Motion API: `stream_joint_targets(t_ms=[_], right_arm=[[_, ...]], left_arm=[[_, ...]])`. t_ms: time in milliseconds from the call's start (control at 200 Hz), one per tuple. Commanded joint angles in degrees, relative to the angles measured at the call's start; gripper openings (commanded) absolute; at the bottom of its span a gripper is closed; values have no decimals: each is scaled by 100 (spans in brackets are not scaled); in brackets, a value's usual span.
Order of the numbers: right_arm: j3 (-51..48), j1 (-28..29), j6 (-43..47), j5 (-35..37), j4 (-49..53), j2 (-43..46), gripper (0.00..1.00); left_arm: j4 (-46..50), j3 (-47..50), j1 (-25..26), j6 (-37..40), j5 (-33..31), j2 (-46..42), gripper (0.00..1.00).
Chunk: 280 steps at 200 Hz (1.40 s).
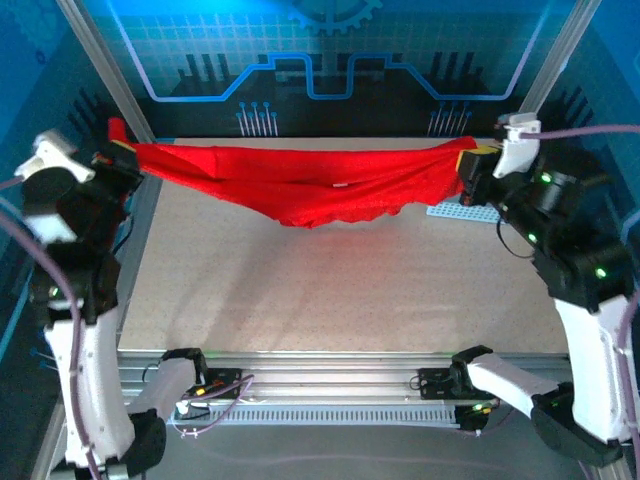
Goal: Fold the inside-out t-shirt
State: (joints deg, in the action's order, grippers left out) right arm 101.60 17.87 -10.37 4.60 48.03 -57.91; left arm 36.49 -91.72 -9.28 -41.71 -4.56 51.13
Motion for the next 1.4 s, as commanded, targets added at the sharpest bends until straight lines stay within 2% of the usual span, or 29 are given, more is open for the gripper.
stream_joint_targets(t_ms=[0,135,280,375,570,635,685,735,760,810,875,900,940,996,1096,1246,1396], right_arm=[[532,-55,12,-440,255,113,0],[784,-55,-86,-554,244,-11,0],[626,-63,-96,-149,111,-548,0],[452,-106,-133,-13,40,-1236,0],[211,-186,-219,-318,-207,-3171,0],[299,-202,-315,-345,-262,-3924,11],[428,-218,-383,-277,-308,-4514,29],[712,-228,-449,-12,-220,-5111,43],[899,-250,-464,90,-110,-5391,46],[1306,-288,-483,413,131,-5867,50],[1617,-308,-419,646,317,-6190,52],[1642,-301,-386,643,316,-6213,53],[1559,-293,-333,553,231,-6163,55],[1338,-246,-226,324,51,-6024,57],[1056,-68,25,39,-107,-5951,57],[1157,159,124,197,28,-6377,61],[1492,157,120,404,110,-6964,69]], left_arm=[[174,-387,-75,-121,209,-72,0],[203,-791,-76,-157,519,137,0],[349,-782,-74,-86,591,907,0],[435,-632,-75,-66,705,1699,0],[216,-344,-2,-52,938,3664,0],[228,-531,15,-30,921,4497,0],[260,-865,30,32,962,5178,0],[503,-1439,44,111,875,5936,11],[675,-1843,49,173,871,6404,14],[1339,-2856,58,329,777,7214,24],[2288,-4148,66,469,525,8038,44],[2557,-4478,75,515,405,8217,49],[2788,-4721,122,606,165,8300,56],[2815,-4508,237,732,-343,8061,63],[2228,-3122,471,932,-910,7227,68],[1532,-1435,534,825,-941,6642,74],[1144,-1160,355,887,-793,6951,77]])
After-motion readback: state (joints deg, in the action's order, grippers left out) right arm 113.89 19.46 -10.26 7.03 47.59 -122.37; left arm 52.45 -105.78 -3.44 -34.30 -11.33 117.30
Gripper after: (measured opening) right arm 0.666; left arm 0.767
